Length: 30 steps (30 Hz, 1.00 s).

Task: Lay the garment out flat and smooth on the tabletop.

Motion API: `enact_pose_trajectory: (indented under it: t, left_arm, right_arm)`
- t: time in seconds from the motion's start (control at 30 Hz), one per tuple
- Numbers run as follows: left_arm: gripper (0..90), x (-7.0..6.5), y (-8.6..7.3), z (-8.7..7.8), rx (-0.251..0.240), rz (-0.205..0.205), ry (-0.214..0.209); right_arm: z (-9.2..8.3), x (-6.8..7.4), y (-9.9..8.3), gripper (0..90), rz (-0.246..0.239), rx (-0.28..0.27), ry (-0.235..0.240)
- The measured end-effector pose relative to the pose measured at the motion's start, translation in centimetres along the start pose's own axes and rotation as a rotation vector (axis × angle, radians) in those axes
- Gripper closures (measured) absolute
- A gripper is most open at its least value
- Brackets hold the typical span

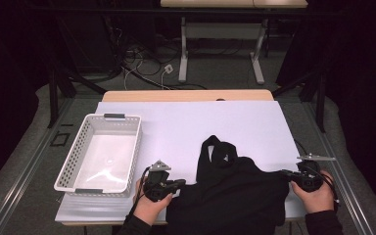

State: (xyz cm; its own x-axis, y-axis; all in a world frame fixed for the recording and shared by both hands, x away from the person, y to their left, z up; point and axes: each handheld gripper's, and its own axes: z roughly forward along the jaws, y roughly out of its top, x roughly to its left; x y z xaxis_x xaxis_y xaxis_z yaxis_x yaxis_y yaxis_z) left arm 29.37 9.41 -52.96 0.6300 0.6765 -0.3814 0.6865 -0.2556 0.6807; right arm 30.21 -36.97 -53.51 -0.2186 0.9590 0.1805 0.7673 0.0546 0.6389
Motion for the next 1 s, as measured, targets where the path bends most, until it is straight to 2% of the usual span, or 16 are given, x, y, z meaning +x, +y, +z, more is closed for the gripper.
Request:
enact_pose_trajectory:
  t: [0.17,0.27,0.37,0.43,0.57,0.7,0.9,1.0]
  left_arm:
    - [88.7,0.9,0.9,-2.1,-0.062,0.014,0.071]
    - [88.9,1.6,1.5,-3.4,-0.106,-0.004,0.094]
    - [89.0,2.2,2.0,-4.2,-0.124,-0.001,0.119]
    - [89.2,2.4,2.5,-4.8,-0.143,0.007,0.151]
    - [89.4,2.7,3.4,-6.3,-0.177,0.019,0.192]
    - [89.5,2.7,4.0,-8.2,-0.217,0.023,0.247]
    - [89.6,3.0,4.0,-10.2,-0.224,0.024,0.313]
    - [89.6,3.3,4.0,-10.3,-0.220,0.022,0.311]
  right_arm:
    - [-0.1,0.0,0.0,84.6,0.004,-0.003,-0.001]
    - [-0.1,0.1,0.0,84.6,0.002,-0.008,0.001]
    - [-0.1,0.1,0.1,84.6,-0.001,-0.014,0.008]
    - [-0.2,0.2,0.3,84.7,-0.004,-0.026,0.015]
    - [-0.7,0.4,0.9,84.8,-0.007,-0.065,0.042]
    - [-1.1,1.2,1.4,84.8,-0.014,-0.099,0.097]
    - [-1.1,3.2,1.6,84.8,-0.065,-0.108,0.147]
    - [-1.3,3.7,1.8,84.9,-0.087,-0.120,0.149]
